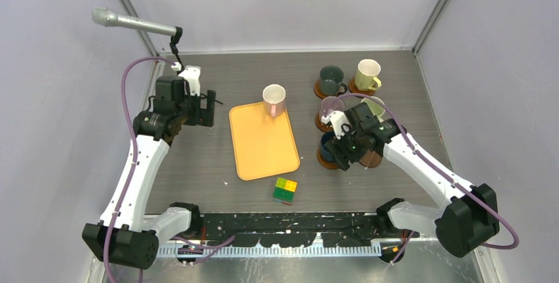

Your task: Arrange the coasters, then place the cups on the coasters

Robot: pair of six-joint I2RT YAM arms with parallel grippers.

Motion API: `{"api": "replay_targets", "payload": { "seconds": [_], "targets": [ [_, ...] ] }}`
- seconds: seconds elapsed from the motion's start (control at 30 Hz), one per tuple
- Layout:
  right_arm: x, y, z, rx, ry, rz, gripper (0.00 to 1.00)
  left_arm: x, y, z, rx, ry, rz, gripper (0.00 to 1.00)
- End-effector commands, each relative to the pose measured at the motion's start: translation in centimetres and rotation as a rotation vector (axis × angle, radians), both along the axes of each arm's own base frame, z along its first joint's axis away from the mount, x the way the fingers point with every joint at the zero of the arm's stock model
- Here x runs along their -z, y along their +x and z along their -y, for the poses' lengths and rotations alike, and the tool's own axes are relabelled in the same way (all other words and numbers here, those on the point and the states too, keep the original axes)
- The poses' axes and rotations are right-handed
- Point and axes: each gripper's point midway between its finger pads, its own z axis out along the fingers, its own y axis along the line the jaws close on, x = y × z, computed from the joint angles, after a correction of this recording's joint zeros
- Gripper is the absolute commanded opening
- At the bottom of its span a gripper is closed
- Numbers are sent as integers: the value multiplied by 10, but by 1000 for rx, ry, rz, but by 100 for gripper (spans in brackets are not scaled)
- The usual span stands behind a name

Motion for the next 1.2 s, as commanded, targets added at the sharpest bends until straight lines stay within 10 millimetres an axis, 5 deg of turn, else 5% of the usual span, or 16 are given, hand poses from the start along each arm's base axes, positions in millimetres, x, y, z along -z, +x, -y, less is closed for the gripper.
{"api": "replay_targets", "payload": {
  "seconds": [0.0, 0.2, 0.43, 0.57, 0.87, 1.17],
  "targets": [
    [-33, 8, -6, -9, 43, 62, 79, -8, 3, 4, 28, -13, 26, 100],
    [-79, 49, -27, 143, 165, 189, 83, -3, 0, 7, 42, -23, 14, 100],
    [-123, 111, -86, 277, 267, 303, 84, -1, 1, 6, 24, -28, 27, 100],
    [-131, 145, -125, 345, 291, 335, 84, -3, 2, 3, 15, -20, 34, 100],
    [-93, 176, -200, 485, 254, 251, 84, -3, 3, 1, -6, -20, 58, 100],
    [-50, 198, -225, 567, 203, 234, 83, -4, 0, 0, -9, -20, 75, 100]
  ]
}}
